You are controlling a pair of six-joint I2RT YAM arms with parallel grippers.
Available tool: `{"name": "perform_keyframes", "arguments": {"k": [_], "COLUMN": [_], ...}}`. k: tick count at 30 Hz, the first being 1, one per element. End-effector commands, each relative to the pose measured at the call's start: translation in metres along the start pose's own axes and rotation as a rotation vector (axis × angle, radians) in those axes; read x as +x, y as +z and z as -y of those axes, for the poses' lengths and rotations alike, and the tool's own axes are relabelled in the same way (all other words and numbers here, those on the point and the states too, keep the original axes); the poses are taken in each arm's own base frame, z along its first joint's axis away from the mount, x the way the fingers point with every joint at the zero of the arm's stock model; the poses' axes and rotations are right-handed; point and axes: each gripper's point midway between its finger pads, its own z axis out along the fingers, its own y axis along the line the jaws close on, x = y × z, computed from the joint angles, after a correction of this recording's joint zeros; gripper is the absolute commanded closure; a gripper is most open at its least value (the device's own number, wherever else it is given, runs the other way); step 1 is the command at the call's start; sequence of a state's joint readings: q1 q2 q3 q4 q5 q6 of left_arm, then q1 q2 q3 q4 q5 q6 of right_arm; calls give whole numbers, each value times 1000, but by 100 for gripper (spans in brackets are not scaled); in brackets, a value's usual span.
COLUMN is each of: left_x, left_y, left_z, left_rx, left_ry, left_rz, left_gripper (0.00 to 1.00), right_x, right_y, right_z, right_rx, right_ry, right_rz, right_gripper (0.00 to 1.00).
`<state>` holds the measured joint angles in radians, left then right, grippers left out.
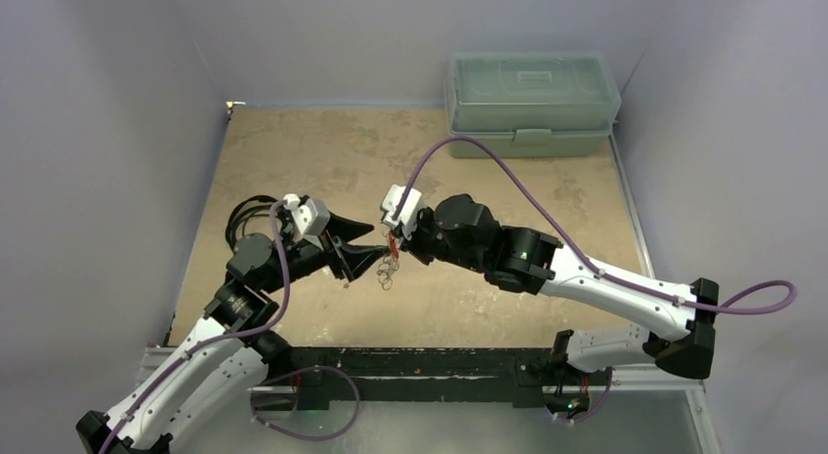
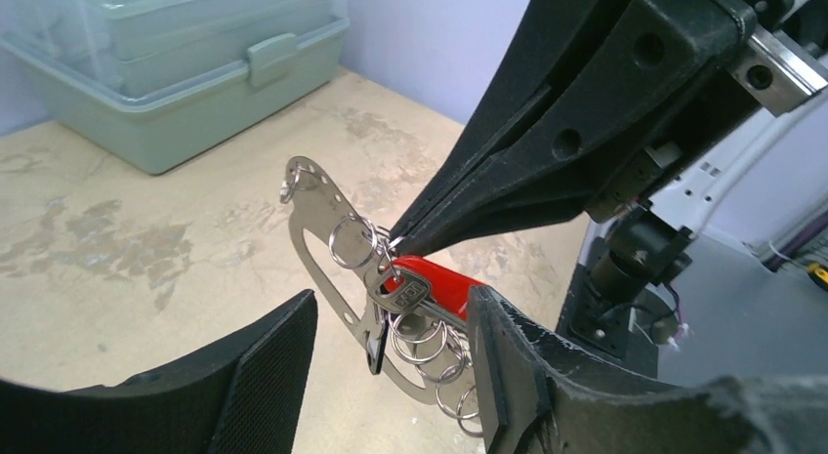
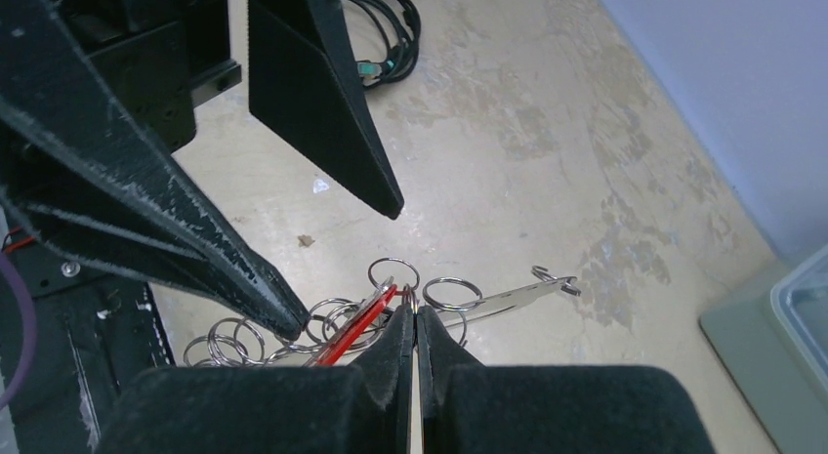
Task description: Put the keys on the keyring
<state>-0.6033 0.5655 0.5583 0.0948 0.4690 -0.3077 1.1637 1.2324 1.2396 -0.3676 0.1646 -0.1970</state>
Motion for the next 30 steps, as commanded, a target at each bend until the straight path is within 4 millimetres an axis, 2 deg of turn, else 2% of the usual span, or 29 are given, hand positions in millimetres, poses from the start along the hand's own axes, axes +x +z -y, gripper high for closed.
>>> {"name": "perform_keyframes", "arguments": {"k": [1,4,8,14,17,18,22,24,27,30], "left_x": [-6,-1,-2,3,0,-4,-14,-15,-10,-10], "left_y": [0,5,10,14,14,13,6,3,2,2], "left_z": [-19,-26,-24,-24,-22,-22,-28,-36,-44,-43], "left_rx": [-112,-128,-108,-95,-86,-88,-140,-183,-214,-209], "left_ry": [-13,-8,-12,-18,-13,-4,47,75,107,120], "left_rz": [40,7,0,-16,-6,4,42,43,32,40], "left_gripper": [41,38,38,40,40,39,18,12,11,17], "right_x": [-36,-37,-32,-36,-30,-28,-23,-22,-25,-27], "right_y": [-2,2,8,10,14,15,19,20,22,23], "right_z": [18,20,28,32,32,33,37,39,39,39], "right_rx": [94,119,180,208,217,223,260,282,286,291], "right_ry": [116,148,174,205,199,198,206,233,270,292], "right_rz": [84,71,35,36,13,7,-15,-25,-26,-24], "right_gripper": [100,100,100,100,100,100,100,100,100,100]}}
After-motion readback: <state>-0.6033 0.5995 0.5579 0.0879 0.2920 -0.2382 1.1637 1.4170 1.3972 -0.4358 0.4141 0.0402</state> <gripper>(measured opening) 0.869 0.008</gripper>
